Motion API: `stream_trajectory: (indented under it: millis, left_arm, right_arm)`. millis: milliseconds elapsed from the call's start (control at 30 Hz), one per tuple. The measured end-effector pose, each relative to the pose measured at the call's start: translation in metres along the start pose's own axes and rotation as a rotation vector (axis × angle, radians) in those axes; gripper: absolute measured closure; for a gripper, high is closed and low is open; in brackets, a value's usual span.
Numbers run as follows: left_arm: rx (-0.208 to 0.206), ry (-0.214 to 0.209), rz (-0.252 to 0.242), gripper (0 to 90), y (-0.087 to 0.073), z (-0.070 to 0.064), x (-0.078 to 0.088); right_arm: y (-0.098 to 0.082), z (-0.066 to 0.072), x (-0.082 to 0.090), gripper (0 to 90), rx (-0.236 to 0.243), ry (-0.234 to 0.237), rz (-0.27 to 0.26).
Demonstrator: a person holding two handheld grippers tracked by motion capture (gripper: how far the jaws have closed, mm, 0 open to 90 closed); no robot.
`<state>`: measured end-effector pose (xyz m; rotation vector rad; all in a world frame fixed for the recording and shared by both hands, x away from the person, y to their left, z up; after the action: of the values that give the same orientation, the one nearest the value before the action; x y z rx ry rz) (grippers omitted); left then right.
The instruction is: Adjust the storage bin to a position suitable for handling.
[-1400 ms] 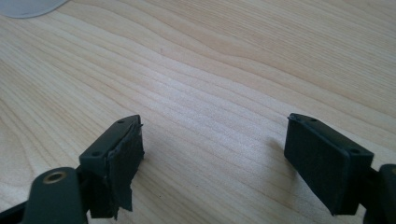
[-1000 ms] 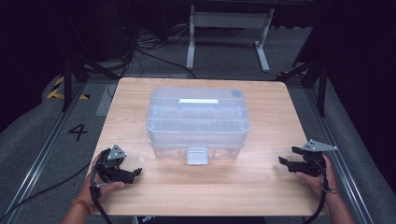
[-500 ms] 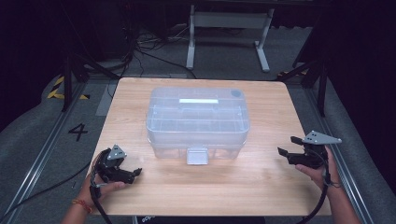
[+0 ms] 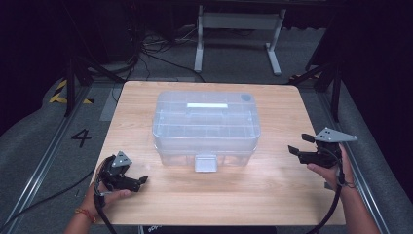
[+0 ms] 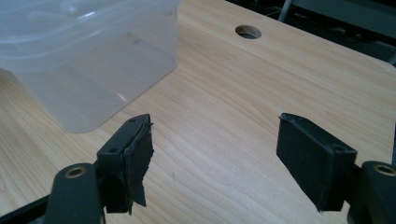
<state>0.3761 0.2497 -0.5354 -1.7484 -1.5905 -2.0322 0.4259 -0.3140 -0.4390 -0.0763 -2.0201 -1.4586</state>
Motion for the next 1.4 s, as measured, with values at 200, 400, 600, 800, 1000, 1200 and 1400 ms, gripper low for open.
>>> stream_trajectory:
  millis: [200,400,600,800,1000,1200,1400]
  left_arm:
    - [-0.017,0.010,0.003,0.2,0.000,0.002,0.001]
    - [-0.014,0.007,0.002,0.2,0.000,0.002,0.000]
    - [-0.014,0.007,0.002,0.2,0.000,0.002,0.000]
    - [-0.013,0.007,0.003,0.2,0.000,0.001,0.001]
    - [-0.003,0.000,0.001,0.2,0.000,0.000,0.000]
    - [-0.012,0.008,0.003,0.4,0.000,0.001,0.001]
    - [-0.012,0.008,0.004,0.4,0.000,0.001,0.001]
  right_arm:
    - [0.019,0.005,-0.002,27.2,0.016,0.015,-0.033]
    - [0.047,0.015,-0.009,27.7,0.047,0.025,-0.066]
    - [0.064,0.021,-0.016,28.6,0.058,0.039,-0.082]
    - [0.079,0.020,-0.016,29.0,0.063,0.032,-0.101]
    - [0.099,0.025,-0.020,29.4,0.055,0.052,-0.127]
    - [0.115,0.037,-0.024,30.7,0.088,0.069,-0.135]
    - [0.126,0.043,-0.023,31.3,0.089,0.093,-0.153]
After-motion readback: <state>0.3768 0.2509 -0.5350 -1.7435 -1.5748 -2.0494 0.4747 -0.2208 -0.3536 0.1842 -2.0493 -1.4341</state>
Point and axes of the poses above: each handheld gripper's, and its own axes: x roughly backward along the jaws, y roughly out of its top, z roughly to its left, the point moved 7 cm from there along -x, roughly forward along the jaws, and after that the axes turned 11 degrees about -y, right-handed, at the moved point
